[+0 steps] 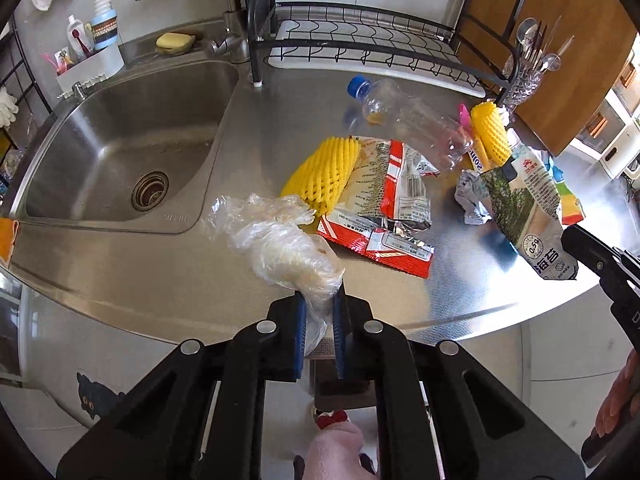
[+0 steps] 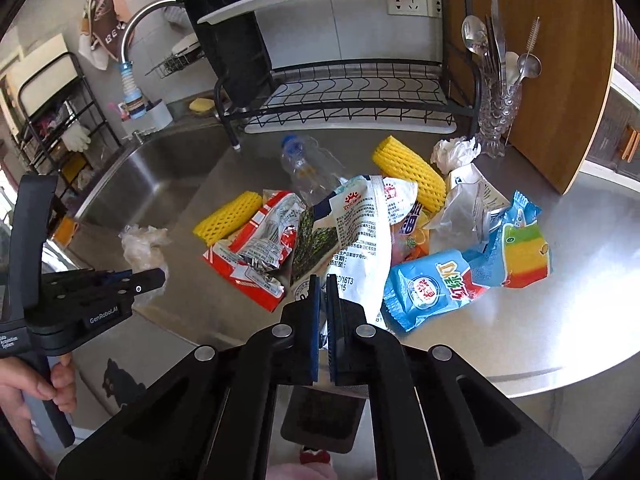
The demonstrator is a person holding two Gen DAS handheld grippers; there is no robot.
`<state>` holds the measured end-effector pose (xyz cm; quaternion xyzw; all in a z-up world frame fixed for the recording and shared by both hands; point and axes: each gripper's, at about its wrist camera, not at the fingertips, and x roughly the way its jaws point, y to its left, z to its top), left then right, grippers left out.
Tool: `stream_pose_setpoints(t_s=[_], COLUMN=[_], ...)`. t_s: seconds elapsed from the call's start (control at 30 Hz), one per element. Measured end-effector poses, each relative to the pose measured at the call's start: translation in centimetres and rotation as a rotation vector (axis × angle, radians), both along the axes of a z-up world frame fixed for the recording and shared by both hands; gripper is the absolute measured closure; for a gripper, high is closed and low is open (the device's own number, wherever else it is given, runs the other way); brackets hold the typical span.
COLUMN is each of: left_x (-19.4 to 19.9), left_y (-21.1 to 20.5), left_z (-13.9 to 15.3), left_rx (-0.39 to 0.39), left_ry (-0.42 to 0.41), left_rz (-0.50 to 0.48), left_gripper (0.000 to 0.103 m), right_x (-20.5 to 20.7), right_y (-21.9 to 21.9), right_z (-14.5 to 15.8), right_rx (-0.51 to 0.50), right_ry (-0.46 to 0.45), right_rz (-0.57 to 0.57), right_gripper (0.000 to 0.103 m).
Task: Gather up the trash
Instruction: 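Lift the clear plastic bag with the left gripper toward the floor bin, then lower the bag over the black bin and open the left gripper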
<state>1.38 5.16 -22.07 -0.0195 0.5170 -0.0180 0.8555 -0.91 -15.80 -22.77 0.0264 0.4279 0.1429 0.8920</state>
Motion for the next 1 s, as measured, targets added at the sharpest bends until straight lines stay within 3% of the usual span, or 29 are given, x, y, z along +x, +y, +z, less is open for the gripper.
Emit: stream_pose_setpoints(t_s=[0.37,0.53,0.7,1.0], left_x=[-3.1,-4.9,-7.8,-9.6], left_y=[-1.4,-1.7,-2.8,-4.8], left_z=[3.2,3.0,-1.9,-10.5], left_rx=[-0.02,-0.032,-0.072,-0.081], left_ry=[-0.065,-0.066,0.021,0.196], left_rz=[-0.012,-0.002,-0.021,-0.065], left_gripper=[0.093,0.093,0.093,0.093], right_x=[-2.7,-2.8,-5.9,-8.3], right_y=[-0.7,-0.8,-0.4,-0.1], right_z=[2.0,0.0,-2.6,-12.9], right_rx=[0.025,0.049,0.074,-0.005], right_ry=[-0.04,0.032,0.098,0.336], right_rz=[0.01,0.043,0.104,0.099], right_gripper=[0.102,0.102,0.098,0.097])
